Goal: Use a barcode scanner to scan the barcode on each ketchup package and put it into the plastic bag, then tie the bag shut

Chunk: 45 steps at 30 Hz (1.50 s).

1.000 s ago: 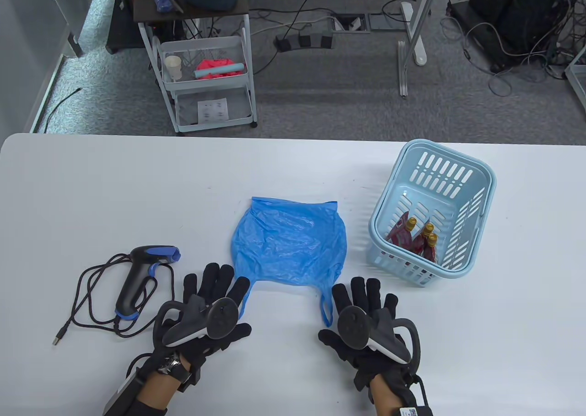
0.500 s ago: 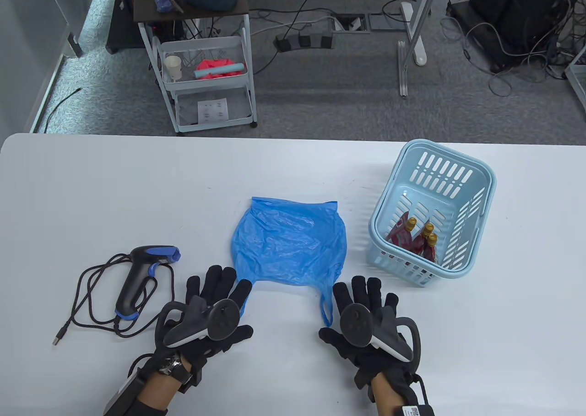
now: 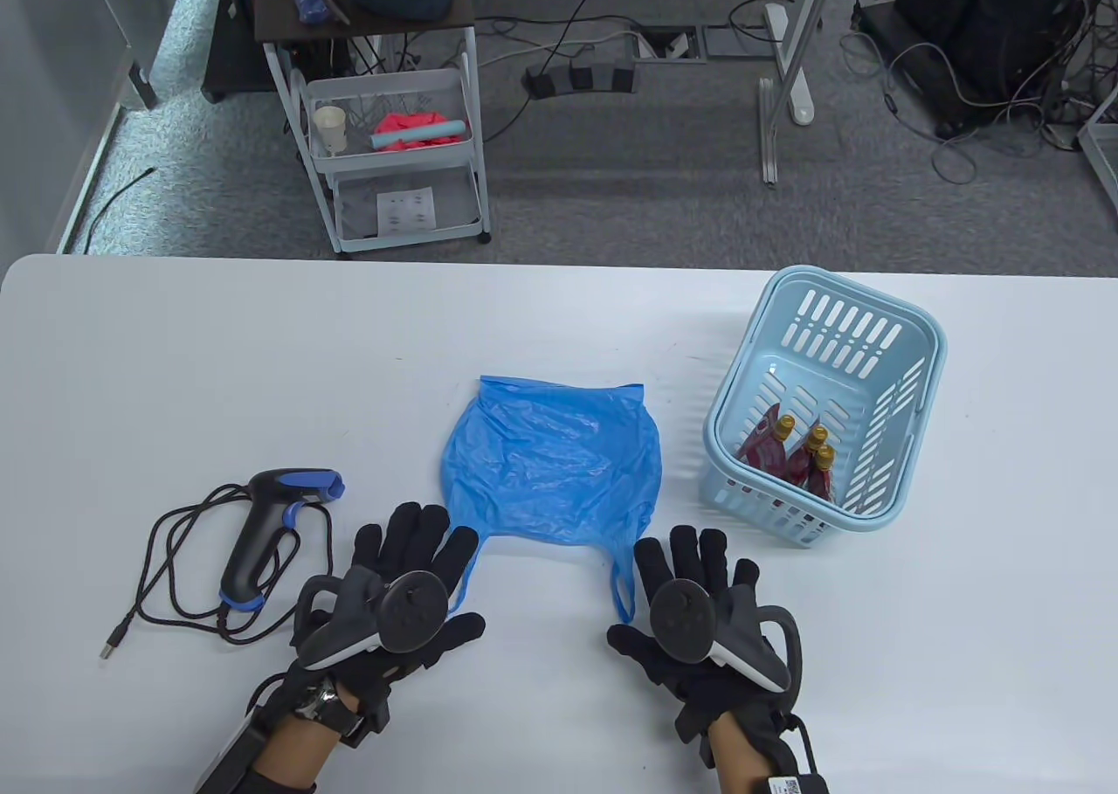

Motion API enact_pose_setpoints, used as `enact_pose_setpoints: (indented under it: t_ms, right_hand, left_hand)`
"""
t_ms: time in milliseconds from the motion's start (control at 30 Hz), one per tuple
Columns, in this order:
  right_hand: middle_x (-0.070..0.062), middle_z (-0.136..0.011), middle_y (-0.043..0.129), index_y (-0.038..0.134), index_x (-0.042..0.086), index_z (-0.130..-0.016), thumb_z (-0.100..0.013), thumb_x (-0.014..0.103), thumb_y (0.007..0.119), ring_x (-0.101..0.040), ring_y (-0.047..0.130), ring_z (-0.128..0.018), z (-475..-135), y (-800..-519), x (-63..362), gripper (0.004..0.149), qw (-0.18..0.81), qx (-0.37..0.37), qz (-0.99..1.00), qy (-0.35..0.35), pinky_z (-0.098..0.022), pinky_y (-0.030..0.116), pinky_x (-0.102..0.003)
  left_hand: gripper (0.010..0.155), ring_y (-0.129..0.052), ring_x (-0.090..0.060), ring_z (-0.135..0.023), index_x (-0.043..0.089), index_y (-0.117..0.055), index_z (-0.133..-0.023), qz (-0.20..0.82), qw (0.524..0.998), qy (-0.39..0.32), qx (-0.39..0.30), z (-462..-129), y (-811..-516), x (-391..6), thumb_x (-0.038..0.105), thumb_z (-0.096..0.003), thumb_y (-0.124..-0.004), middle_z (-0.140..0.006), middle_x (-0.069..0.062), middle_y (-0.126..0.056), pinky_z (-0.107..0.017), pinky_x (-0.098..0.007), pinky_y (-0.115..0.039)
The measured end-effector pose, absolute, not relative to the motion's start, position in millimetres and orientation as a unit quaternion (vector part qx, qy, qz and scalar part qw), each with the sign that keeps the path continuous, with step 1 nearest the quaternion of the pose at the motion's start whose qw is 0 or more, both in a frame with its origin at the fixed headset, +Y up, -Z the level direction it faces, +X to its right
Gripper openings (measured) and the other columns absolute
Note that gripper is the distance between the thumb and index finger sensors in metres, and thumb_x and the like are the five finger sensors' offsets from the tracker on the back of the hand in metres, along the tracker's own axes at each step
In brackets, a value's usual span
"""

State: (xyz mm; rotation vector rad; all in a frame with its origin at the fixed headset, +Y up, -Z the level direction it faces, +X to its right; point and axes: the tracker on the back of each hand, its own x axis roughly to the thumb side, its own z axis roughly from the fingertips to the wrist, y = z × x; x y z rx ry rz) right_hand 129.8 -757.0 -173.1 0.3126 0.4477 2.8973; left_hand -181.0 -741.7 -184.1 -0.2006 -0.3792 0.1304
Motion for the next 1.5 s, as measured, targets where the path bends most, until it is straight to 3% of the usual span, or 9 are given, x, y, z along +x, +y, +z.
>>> enact_pose_setpoints:
  t_ms: [600, 833, 1500]
  right_hand:
    - [-0.020, -0.118, 0.007, 0.016, 0.020, -0.115, -0.051, 0.064, 0.065, -0.049, 0.002, -0.106, -172.9, -756.1, 130.9, 0.092, 0.112, 0.105, 0.977, 0.144, -0.071, 0.011, -0.073]
    - [-0.020, -0.118, 0.007, 0.016, 0.020, -0.115, -0.051, 0.064, 0.065, -0.049, 0.002, -0.106, -173.5, -755.8, 131.7, 0.092, 0.118, 0.105, 0.977, 0.144, -0.071, 0.011, -0.073]
    - [-0.021, -0.118, 0.007, 0.017, 0.020, -0.115, -0.051, 0.064, 0.065, -0.049, 0.003, -0.106, -174.4, -751.5, 138.9, 0.092, 0.131, 0.096, 0.977, 0.136, -0.071, 0.011, -0.073]
  left_hand:
    - [0.091, -0.035, -0.043, -0.115, 0.029, -0.037, -0.116, 0.024, 0.980, -0.181, -0.075, -216.3, -678.0, -128.4, 0.070, -0.0420, -0.069, -0.121, -0.009, -0.030, -0.080, -0.062, -0.048]
    - [0.091, -0.038, -0.042, -0.115, 0.029, -0.037, -0.115, 0.018, 0.980, -0.181, -0.086, -235.9, -666.5, -102.9, 0.070, -0.0411, -0.071, -0.121, -0.008, -0.031, -0.078, -0.062, -0.054]
    - [0.095, -0.042, -0.040, -0.116, 0.030, -0.037, -0.115, -0.007, 0.972, -0.167, -0.167, -291.5, -694.1, -44.7, 0.068, -0.0384, -0.077, -0.121, -0.007, -0.033, -0.079, -0.058, -0.057]
